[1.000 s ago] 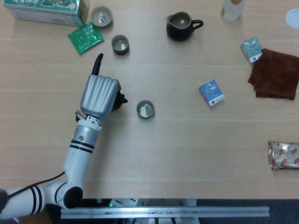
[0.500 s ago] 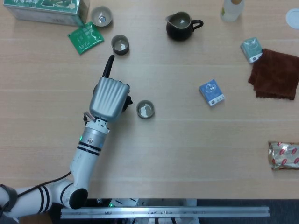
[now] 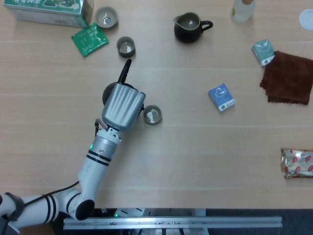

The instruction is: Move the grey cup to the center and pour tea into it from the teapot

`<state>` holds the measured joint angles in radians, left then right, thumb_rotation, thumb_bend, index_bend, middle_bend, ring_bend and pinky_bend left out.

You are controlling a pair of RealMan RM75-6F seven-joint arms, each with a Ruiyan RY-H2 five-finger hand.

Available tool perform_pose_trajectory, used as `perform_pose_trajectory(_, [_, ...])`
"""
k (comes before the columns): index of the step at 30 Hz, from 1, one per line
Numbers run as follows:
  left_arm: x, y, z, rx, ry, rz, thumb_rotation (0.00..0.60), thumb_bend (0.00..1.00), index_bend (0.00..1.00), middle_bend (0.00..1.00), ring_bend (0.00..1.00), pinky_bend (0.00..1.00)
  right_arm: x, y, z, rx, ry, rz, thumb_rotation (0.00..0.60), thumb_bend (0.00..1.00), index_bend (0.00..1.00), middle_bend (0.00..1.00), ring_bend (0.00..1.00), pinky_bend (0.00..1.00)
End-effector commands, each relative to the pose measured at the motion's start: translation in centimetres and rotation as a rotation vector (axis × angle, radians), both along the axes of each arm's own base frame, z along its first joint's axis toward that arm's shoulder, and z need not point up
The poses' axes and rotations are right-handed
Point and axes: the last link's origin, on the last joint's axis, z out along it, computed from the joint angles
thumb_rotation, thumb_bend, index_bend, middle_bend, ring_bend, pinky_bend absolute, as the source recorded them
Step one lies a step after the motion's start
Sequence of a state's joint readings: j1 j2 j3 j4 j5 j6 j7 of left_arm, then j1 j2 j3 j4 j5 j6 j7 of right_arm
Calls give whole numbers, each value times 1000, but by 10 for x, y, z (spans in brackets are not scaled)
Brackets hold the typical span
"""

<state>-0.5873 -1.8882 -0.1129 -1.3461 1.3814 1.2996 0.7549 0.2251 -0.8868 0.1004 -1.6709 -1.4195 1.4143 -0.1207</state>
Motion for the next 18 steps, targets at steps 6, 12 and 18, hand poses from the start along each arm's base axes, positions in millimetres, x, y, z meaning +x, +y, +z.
perform_pose_trajectory(6, [1, -5, -3, 17, 40, -45, 595, 303, 1000, 1000, 823, 55, -1, 1, 2, -5, -4, -2, 600, 353, 195, 210, 41, 67])
perform_pose_trajectory(12, [2, -7, -5, 15, 48, -56, 594, 303, 1000, 1000, 822, 56, -1, 3, 2, -4, -3, -4, 600, 353, 195, 210, 41, 67])
perform_pose_trajectory(18, [3, -7, -5, 23, 49, -67, 593, 303, 1000, 1000, 821, 55, -2, 3, 3, -5, -3, -5, 600, 353, 195, 210, 41, 67])
